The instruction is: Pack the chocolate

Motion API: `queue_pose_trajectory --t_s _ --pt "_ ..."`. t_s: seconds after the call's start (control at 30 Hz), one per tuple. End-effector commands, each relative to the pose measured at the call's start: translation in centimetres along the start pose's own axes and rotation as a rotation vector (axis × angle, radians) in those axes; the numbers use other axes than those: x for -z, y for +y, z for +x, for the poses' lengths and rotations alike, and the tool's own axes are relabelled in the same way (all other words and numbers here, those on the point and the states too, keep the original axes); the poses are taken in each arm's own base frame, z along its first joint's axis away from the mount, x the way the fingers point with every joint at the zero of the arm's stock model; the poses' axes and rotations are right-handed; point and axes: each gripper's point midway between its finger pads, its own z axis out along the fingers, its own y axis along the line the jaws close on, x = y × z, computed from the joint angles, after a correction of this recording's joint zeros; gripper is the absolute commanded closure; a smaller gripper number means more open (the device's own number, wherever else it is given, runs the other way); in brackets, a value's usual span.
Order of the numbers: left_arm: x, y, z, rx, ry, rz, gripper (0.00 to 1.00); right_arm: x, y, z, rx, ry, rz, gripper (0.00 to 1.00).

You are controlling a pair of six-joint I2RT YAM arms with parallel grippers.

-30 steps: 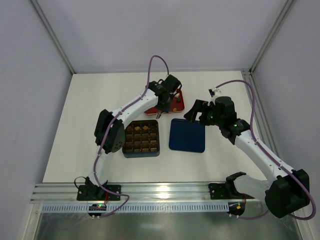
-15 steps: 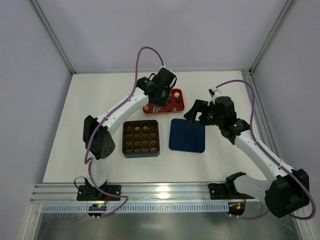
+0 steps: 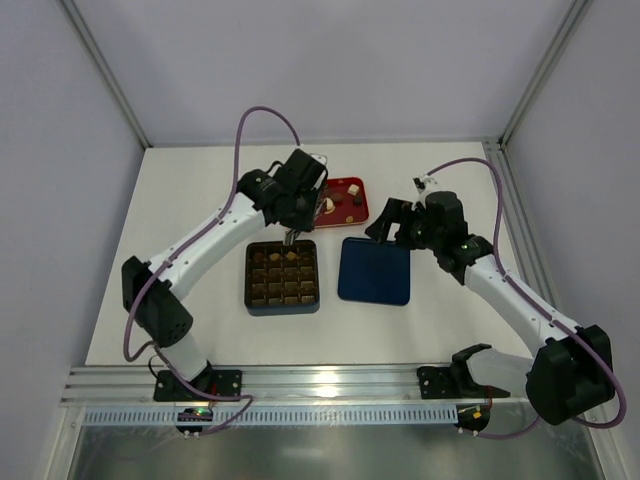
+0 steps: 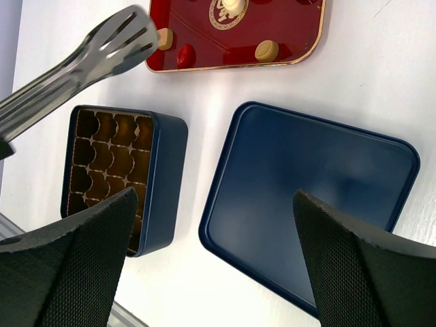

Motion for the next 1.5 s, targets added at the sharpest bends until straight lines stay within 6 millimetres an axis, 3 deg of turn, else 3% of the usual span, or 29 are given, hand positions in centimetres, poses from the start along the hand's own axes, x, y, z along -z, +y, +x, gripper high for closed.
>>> queue_pose_trajectory --t_s 0.0,0.2,0.33,0.43,1.1,1.47 --pt "4.8 0.2 0.2 0.041 -0.072 0.058 0.84 -0.4 0.6 -0.7 -0.001 -0.032 -0.032 0.05" --pt "6.6 1.0 4.7 0.039 -0.009 0.086 0.82 -0.7 0.8 -1.0 -0.007 -0.035 -0.038 0.05" --pt "6.0 0.9 7.4 0.039 0.034 0.103 0.81 -1.0 0.7 -0.9 -0.010 -0.029 -0.034 0.05" --pt "5.6 0.8 8.1 0.044 0.050 0.105 0.81 -1.1 0.7 -0.9 -0.012 -0.028 -0.032 0.05" --pt "2.8 1.3 9.0 0.027 0.063 -0.028 0.74 -0.9 0.8 -1.0 -0.011 -0.031 -0.035 0.05" --pt "3.2 1.6 9.1 0.004 0.063 -0.056 0.59 -1.0 0.7 -0.8 -0.016 -0.026 -0.038 0.05"
